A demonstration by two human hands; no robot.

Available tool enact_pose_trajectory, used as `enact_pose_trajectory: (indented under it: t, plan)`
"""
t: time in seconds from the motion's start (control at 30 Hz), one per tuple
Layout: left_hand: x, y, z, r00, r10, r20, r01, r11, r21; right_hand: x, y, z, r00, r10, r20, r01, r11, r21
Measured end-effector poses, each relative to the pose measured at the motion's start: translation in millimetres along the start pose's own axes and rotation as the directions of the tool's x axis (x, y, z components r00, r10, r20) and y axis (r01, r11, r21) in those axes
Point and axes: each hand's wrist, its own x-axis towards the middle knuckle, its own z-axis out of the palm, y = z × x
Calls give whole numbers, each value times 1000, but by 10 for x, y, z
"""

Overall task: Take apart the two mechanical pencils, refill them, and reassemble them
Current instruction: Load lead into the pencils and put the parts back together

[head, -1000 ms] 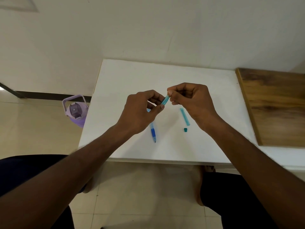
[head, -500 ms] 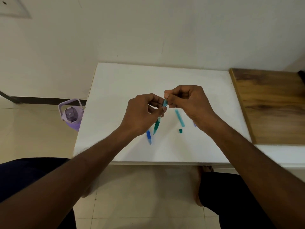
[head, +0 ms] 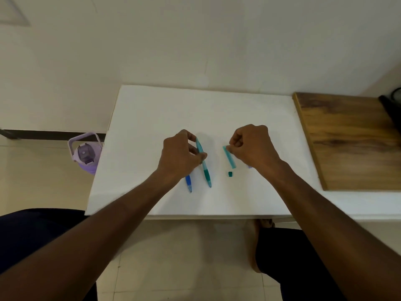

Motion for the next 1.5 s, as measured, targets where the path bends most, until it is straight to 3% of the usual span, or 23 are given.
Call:
enact_pose_trajectory:
  t: [0.17,0.37,0.53,0.63,0.8,0.9,1.0,1.1,1.23,1.5]
  plan:
    - [47,-25,101,998,68,-10,-67,995,79,-3,11,200,997,63,37,-60,995,-75]
    - [88,-66,142,996,80,-29,-77,990,115,-42,-6,210,999,4,33,-3,1000,-18]
    - [78,-35,97,988,147,-44,-140,980,144,-42,-116,16,1000,11,23,-17,957,289]
    - [43,67,51,981,193,-34,-195,978,-77,-87,-204,-79,994,13,106,-74,800,596]
    - [-17,135,-35,991,136,-15,-128,886,-447,-161,-272,-133,993,-67,96,-23,690,724]
    - [-21,147,-97,996,90,-26,-91,853,-513,-165,-230,-178,992,-113,60,43,738,673]
    - [-24,125,-187,989,124,-83,-147,898,-415,-168,-47,-210,973,-232,7,222,939,263]
    - [-55,99,-271,984,160,-80,-178,922,-343,-240,84,-110,954,-236,184,247,968,-37]
    - [-77,16,-318,982,178,-65,-190,935,-300,-332,147,58,943,-194,270,210,977,-35]
    - [-89,-94,-295,964,262,-39,-264,942,-205,-312,68,52,936,-201,290,207,978,9]
